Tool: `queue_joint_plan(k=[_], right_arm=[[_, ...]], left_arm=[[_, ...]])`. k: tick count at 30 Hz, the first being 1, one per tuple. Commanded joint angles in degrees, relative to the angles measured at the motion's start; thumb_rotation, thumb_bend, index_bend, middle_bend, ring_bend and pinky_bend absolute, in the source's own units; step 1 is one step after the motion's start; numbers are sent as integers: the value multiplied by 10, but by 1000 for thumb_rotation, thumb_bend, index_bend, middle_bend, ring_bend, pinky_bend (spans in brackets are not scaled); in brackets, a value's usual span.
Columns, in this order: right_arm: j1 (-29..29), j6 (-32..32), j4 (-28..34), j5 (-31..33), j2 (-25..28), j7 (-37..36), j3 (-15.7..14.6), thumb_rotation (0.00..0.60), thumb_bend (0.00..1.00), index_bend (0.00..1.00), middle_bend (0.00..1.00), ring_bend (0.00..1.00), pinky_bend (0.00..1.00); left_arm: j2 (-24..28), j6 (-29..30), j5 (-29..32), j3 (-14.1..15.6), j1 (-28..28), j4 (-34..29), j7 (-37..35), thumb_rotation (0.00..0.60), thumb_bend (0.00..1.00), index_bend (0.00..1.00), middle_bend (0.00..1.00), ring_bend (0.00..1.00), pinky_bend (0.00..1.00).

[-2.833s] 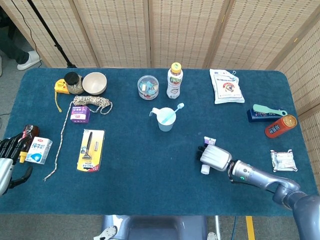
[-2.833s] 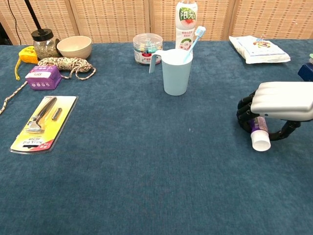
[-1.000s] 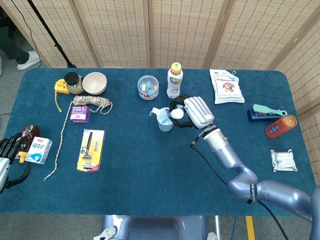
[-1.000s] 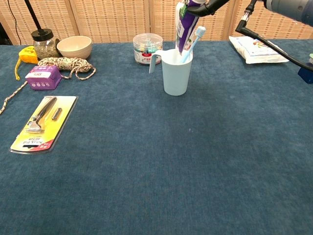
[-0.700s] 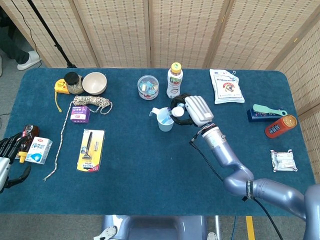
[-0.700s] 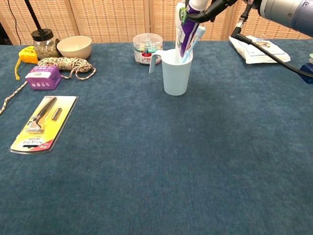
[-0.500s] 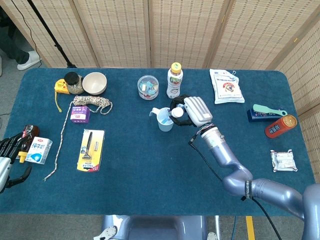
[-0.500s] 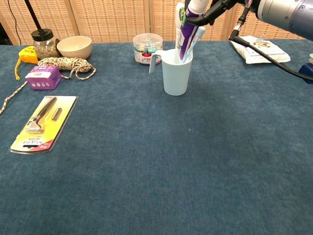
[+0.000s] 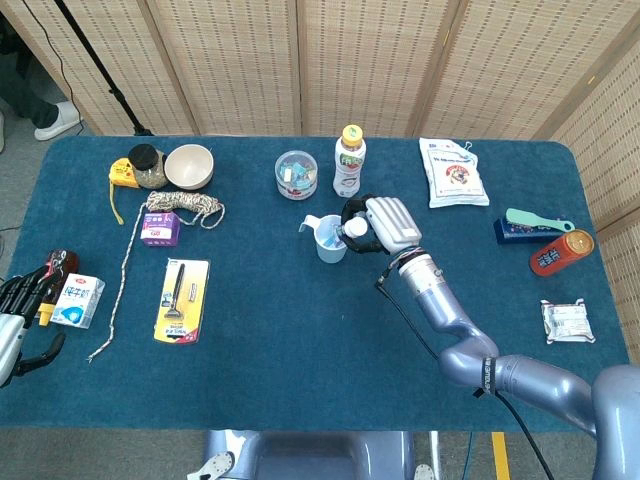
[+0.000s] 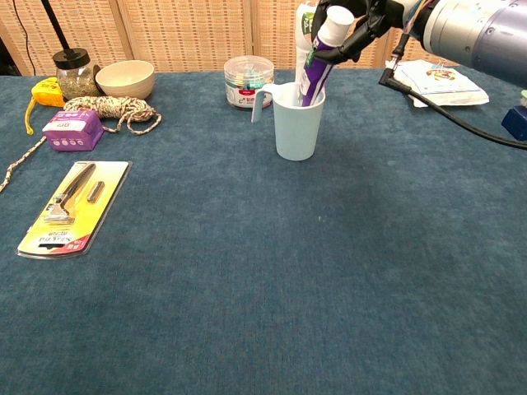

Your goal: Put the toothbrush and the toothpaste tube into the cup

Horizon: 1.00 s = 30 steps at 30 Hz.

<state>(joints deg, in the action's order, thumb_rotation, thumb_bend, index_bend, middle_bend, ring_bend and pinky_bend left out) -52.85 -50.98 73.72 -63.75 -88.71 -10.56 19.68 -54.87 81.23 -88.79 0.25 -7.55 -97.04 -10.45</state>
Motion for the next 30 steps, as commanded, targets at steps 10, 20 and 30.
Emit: queue_joint_plan(k=[10, 20, 30], right_arm=[[-15, 19, -30, 28, -26, 37, 7, 600, 439, 638, 506, 383, 552], [-13, 18, -24, 21, -29, 46, 5, 600, 440, 598, 479, 351, 541], [-10, 13, -33, -16, -35, 18, -1, 600, 440, 444, 380, 258, 532]], left_arm=[[1, -4, 0, 1, -1, 0, -1, 600, 372, 0, 0, 0, 0], [2, -7, -2, 1, -3, 1, -3, 600, 372, 0, 0, 0, 0], [2, -8, -3, 2, -4, 1, -3, 600, 372, 0, 0, 0, 0]])
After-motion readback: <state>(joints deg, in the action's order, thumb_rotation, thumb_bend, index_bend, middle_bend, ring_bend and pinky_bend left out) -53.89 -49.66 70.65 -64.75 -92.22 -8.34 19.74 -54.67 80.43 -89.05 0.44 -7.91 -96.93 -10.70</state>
